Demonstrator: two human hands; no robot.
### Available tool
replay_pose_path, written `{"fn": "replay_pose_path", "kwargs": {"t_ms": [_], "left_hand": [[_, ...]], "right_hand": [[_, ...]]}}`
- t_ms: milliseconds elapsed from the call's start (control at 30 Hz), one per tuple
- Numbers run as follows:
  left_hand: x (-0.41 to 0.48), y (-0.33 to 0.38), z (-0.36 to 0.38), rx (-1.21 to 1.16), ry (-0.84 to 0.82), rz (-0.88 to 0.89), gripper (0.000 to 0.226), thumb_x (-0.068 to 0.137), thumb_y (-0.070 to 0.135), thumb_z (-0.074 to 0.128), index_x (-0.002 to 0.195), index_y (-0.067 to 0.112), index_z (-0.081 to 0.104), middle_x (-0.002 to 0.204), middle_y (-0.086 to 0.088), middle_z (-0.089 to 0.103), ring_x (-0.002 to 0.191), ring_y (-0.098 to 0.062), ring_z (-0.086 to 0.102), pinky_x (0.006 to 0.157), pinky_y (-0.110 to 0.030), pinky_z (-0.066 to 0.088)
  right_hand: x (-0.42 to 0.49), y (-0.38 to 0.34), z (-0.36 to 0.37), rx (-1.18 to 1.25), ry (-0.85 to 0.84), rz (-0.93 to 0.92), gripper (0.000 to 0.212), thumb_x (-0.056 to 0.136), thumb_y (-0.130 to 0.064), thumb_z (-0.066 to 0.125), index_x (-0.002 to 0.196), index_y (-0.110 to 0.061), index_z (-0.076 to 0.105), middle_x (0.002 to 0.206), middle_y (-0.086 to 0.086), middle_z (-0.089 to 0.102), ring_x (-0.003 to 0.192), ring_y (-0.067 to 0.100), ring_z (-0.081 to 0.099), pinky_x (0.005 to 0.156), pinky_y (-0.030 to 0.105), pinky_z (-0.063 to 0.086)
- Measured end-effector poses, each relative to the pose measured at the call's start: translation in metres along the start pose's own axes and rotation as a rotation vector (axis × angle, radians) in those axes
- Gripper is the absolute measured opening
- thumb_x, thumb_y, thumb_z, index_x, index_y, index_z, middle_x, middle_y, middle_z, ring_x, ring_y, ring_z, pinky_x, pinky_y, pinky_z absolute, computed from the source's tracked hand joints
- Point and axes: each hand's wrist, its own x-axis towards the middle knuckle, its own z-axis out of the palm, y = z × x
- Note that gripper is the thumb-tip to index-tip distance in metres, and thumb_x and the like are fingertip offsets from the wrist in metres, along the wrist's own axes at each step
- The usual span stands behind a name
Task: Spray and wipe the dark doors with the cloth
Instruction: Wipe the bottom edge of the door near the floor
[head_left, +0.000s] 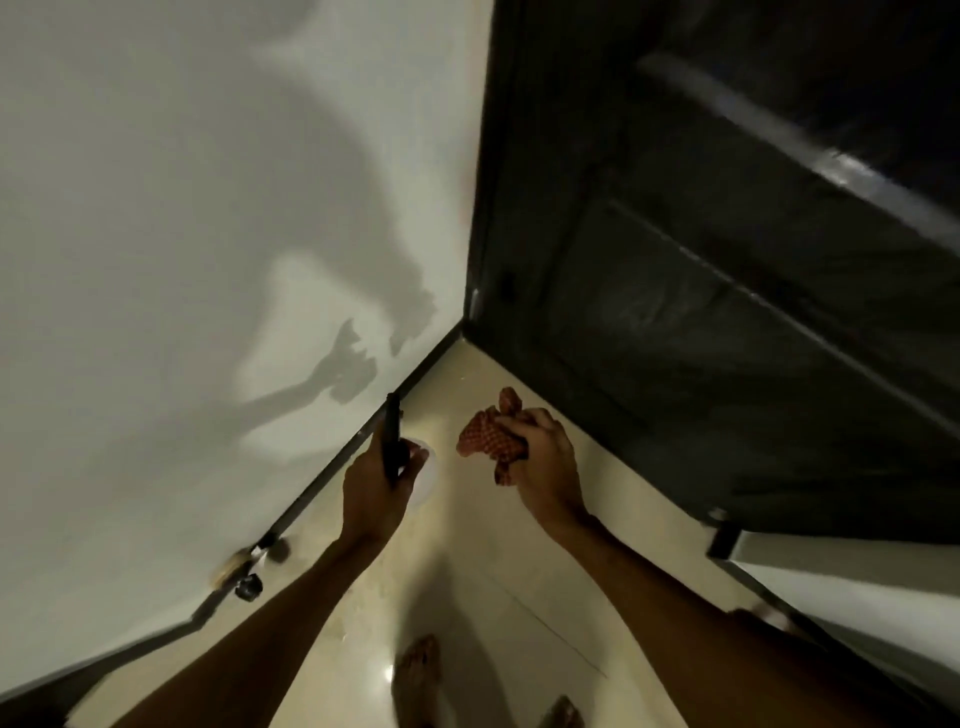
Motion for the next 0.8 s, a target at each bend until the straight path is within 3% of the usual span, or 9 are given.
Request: {"fn": "replay_pose_path", "kwargs": {"t_ms": [200,233,300,333,400,433,500,667,800], "left_hand": [[-0.027,0.156,-0.066,-0.002,-0.082,0.102,0.082,0.094,0.020,0.074,0.161,0.018,0.027,0.118,-0.007,0.076,0.099,-0.025,0.074,0.084,-0.026,0.050],[-0.030,0.175,-0.074,-0.007,-0.094,0.099,0.081,0.094,0.020,0.074,0.161,0.017,0.028,0.121,-0.009,0.074,0.103,-0.026,0.073,0.086,-0.025,0.049],[-0.043,0.215,-0.088,-0.020,-0.137,0.127,0.080,0.093,0.021,0.075,0.160,0.017,0.030,0.125,-0.011,0.072,0.109,-0.030,0.071,0.091,-0.030,0.050],[-0.054,0.235,-0.094,-0.020,-0.168,0.154,0.080,0.093,0.023,0.075,0.160,0.018,0.030,0.126,-0.011,0.072,0.110,-0.030,0.070,0.094,-0.035,0.052],[-0.072,0.265,-0.101,0.005,-0.225,0.193,0.078,0.093,0.032,0.073,0.159,0.018,0.034,0.128,-0.011,0.071,0.111,-0.029,0.070,0.096,-0.044,0.055],[-0.079,0.277,-0.103,0.031,-0.251,0.202,0.076,0.092,0.041,0.071,0.156,0.017,0.039,0.127,-0.012,0.072,0.112,-0.030,0.070,0.096,-0.046,0.056],[-0.090,0.302,-0.105,0.072,-0.295,0.223,0.076,0.090,0.052,0.068,0.152,0.015,0.045,0.122,-0.014,0.072,0.112,-0.035,0.069,0.094,-0.048,0.056],[-0.138,0.376,-0.092,0.074,-0.419,0.330,0.072,0.093,0.031,0.075,0.154,0.013,0.043,0.126,-0.016,0.071,0.118,-0.037,0.065,0.098,-0.047,0.052],[-0.190,0.417,-0.054,0.086,-0.536,0.372,0.066,0.090,0.030,0.078,0.148,0.011,0.052,0.124,-0.015,0.072,0.120,-0.037,0.065,0.098,-0.047,0.053]], "right_hand": [[-0.081,-0.109,-0.139,0.032,0.191,-0.002,0.055,0.086,0.006,0.072,0.135,-0.018,0.066,0.146,0.003,0.048,0.129,0.023,0.052,0.084,0.018,0.059],[-0.092,-0.121,-0.155,0.035,0.216,0.001,0.054,0.087,0.009,0.069,0.134,-0.015,0.066,0.144,0.004,0.049,0.127,0.022,0.052,0.083,0.010,0.055],[-0.126,-0.144,-0.192,0.007,0.278,-0.009,0.051,0.088,0.013,0.062,0.134,-0.010,0.066,0.137,0.005,0.052,0.121,0.019,0.051,0.078,-0.004,0.042],[-0.147,-0.153,-0.210,-0.009,0.322,-0.003,0.053,0.087,0.014,0.061,0.134,-0.011,0.066,0.136,0.005,0.053,0.121,0.021,0.052,0.078,-0.005,0.041],[-0.183,-0.161,-0.241,-0.060,0.398,0.025,0.059,0.083,0.013,0.063,0.134,-0.016,0.066,0.135,0.004,0.055,0.122,0.025,0.053,0.092,0.006,0.045],[-0.200,-0.163,-0.253,-0.086,0.426,0.031,0.061,0.080,0.012,0.065,0.133,-0.018,0.067,0.134,0.004,0.057,0.122,0.027,0.054,0.100,0.018,0.048],[-0.232,-0.167,-0.279,-0.103,0.486,0.029,0.062,0.077,0.011,0.067,0.130,-0.019,0.069,0.130,0.006,0.060,0.117,0.027,0.057,0.105,0.034,0.048],[-0.309,-0.160,-0.324,-0.100,0.678,0.079,0.054,0.081,0.011,0.067,0.127,-0.014,0.072,0.124,0.009,0.064,0.111,0.026,0.061,0.102,0.032,0.051],[-0.374,-0.119,-0.349,-0.058,0.778,0.203,0.054,0.079,0.009,0.069,0.127,-0.015,0.071,0.120,0.006,0.064,0.107,0.026,0.063,0.101,0.032,0.052]]}}
